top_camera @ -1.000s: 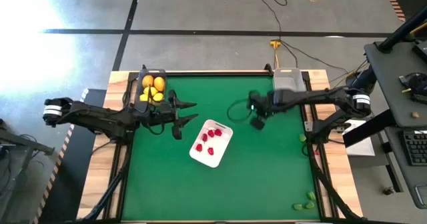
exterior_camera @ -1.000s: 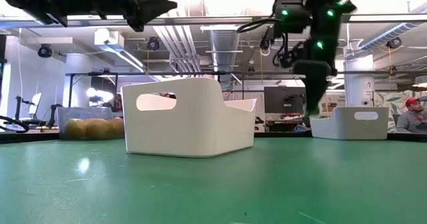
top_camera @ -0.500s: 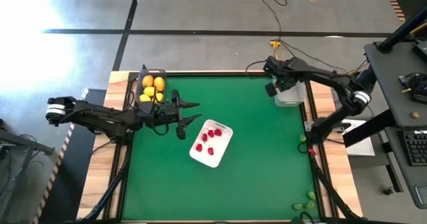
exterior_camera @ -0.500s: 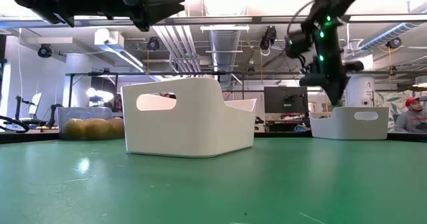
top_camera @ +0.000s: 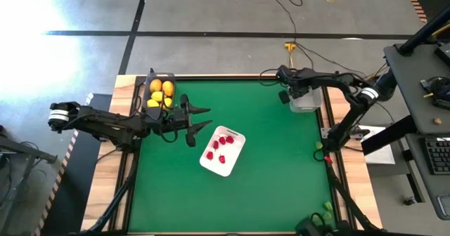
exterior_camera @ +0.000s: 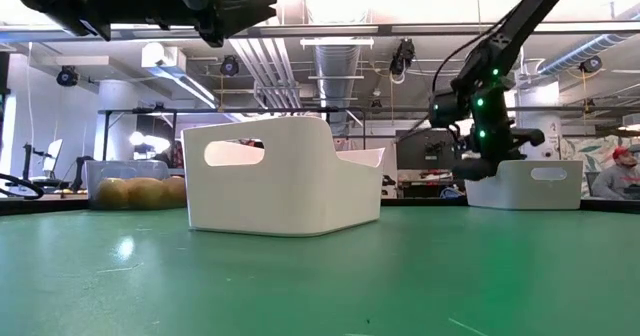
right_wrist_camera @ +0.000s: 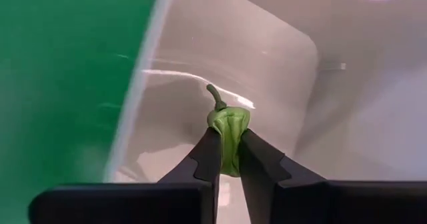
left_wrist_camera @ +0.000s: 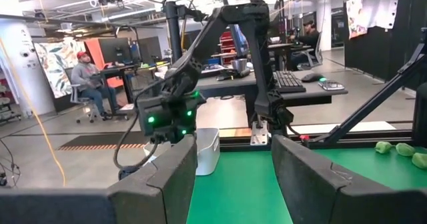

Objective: Sort produce into baskets
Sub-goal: Put the green chili pepper into the grey bin

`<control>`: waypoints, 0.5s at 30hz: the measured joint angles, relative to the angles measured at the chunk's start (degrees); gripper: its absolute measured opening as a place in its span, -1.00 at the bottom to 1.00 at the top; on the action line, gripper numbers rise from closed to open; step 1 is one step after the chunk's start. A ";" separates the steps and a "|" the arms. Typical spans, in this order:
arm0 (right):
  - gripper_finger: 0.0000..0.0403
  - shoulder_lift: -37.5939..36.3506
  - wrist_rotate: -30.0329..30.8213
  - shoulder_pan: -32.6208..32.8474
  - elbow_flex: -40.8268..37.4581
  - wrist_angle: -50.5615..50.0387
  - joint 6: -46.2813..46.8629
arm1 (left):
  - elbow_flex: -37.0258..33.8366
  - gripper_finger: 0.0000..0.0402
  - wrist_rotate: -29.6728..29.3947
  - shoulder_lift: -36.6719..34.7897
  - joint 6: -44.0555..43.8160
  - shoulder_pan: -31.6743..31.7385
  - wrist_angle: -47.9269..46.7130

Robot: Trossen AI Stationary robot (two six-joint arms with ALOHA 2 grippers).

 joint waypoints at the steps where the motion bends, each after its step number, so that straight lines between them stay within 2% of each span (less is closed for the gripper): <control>1: -0.77 0.59 0.68 -0.20 0.18 -0.11 -0.06 | 0.00 -0.12 0.00 0.00 -0.08 0.00 0.02; 8: -0.30 1.55 0.80 -0.28 2.90 -0.92 -0.63 | -0.02 -0.12 0.00 0.02 -0.13 0.00 0.02; 11: -0.15 0.15 0.56 -0.21 6.06 -6.67 -0.58 | -0.03 -0.12 0.02 0.02 -0.33 0.00 -0.14; 15: -0.06 -2.32 0.61 0.90 12.42 -17.47 0.79 | -0.04 -0.12 0.02 0.02 -0.24 0.00 -0.22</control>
